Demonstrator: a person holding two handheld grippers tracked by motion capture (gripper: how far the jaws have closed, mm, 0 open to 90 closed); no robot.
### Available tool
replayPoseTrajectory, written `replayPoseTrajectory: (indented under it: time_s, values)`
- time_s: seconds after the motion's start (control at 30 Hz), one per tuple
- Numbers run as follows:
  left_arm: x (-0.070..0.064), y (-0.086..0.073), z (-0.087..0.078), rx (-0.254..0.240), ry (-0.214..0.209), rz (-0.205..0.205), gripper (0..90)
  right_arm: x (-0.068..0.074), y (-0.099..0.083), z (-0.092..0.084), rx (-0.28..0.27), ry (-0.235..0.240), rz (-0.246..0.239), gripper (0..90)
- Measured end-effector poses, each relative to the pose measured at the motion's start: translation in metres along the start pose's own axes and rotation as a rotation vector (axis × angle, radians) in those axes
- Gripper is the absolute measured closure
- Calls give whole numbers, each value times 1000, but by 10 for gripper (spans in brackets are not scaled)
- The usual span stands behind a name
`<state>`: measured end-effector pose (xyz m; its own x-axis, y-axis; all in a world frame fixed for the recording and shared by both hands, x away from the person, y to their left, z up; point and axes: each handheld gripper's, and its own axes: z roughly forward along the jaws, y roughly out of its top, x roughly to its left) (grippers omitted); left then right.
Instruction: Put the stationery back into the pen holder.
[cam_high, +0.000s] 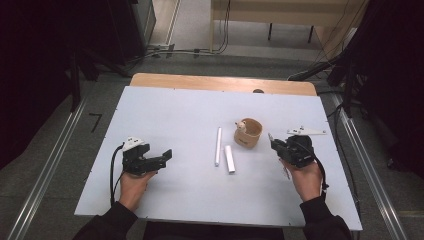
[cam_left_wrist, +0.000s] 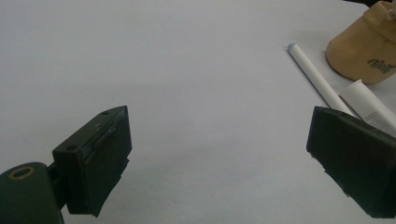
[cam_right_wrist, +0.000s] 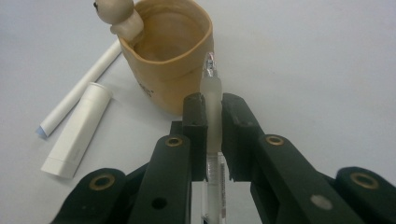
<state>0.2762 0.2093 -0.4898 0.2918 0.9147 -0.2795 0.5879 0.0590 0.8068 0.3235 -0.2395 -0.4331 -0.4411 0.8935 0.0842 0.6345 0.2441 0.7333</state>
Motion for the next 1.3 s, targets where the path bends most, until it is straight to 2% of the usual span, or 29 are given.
replayPoseTrajectory:
  time_s: [0.6, 1.0, 1.3]
  values:
    - [0, 0, 0, 1, -1, 1, 66, 5, 17, -1, -44, 17, -7, 790]
    - [1, 0, 0, 1, 0, -4, 66, 11, 32, 10, -44, 32, -12, 790]
    - [1, 0, 0, 4, -1, -3, 66, 14, 40, 12, -71, 38, -12, 789]
